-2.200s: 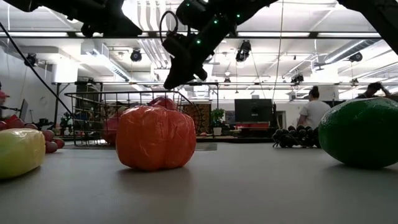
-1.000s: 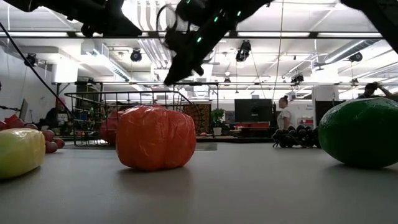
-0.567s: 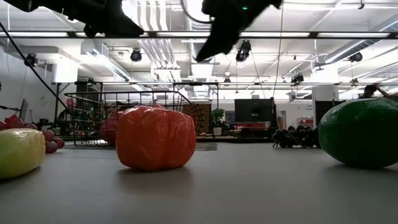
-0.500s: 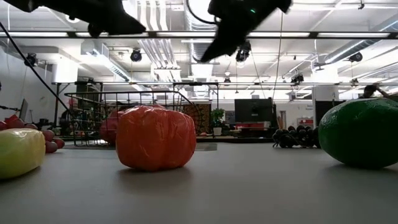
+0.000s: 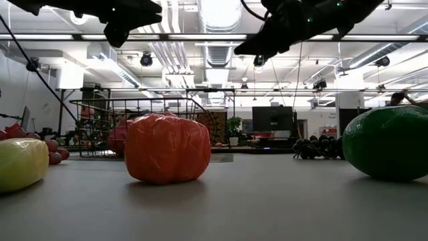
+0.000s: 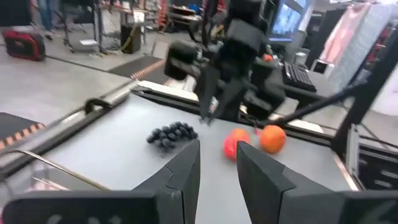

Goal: Build produce basket
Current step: Put the yellow banana into the wire basket

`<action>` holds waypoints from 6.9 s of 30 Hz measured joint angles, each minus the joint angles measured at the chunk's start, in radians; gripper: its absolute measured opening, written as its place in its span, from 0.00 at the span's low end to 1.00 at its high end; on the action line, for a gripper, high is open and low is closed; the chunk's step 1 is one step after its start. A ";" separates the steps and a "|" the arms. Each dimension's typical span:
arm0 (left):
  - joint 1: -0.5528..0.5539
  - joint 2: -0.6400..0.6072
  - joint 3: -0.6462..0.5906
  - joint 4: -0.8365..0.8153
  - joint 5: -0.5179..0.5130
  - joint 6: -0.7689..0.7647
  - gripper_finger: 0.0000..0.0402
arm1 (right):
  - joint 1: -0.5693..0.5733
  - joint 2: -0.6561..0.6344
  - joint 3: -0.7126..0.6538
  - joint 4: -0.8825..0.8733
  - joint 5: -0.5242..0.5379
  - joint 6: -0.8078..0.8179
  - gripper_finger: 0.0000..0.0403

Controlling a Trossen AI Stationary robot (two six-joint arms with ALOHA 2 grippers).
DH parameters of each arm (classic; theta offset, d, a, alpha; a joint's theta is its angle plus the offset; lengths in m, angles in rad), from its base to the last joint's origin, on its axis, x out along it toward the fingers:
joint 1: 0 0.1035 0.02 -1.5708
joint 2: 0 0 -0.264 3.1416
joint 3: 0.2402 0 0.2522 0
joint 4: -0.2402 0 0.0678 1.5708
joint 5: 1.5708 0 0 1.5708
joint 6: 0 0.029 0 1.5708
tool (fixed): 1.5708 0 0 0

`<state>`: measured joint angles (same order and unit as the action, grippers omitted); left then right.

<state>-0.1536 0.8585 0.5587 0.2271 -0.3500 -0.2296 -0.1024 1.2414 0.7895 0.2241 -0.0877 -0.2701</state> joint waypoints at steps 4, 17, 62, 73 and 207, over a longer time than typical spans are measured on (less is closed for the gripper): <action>-0.032 0.067 0.012 0.001 0.001 -0.002 0.22 | 0.000 -0.015 -0.010 -0.005 0.001 -0.001 0.03; -0.140 0.276 0.164 -0.299 0.169 -0.059 0.22 | 0.000 -0.010 -0.011 -0.010 0.001 -0.003 0.03; -0.240 0.773 0.449 -0.888 0.463 0.027 0.70 | 0.000 -0.009 -0.011 -0.030 0.001 0.020 0.03; -0.239 0.767 0.420 -0.848 0.465 0.002 0.70 | 0.000 -0.009 -0.012 -0.034 0.001 0.027 0.03; 0.234 0.432 0.389 -1.124 -0.553 0.236 0.26 | -0.001 -0.009 -0.012 -0.027 0.002 -0.018 0.03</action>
<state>0.0807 1.2903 0.9474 -0.8968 -0.9028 0.0067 -0.1032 1.2324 0.7776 0.1970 -0.0860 -0.2882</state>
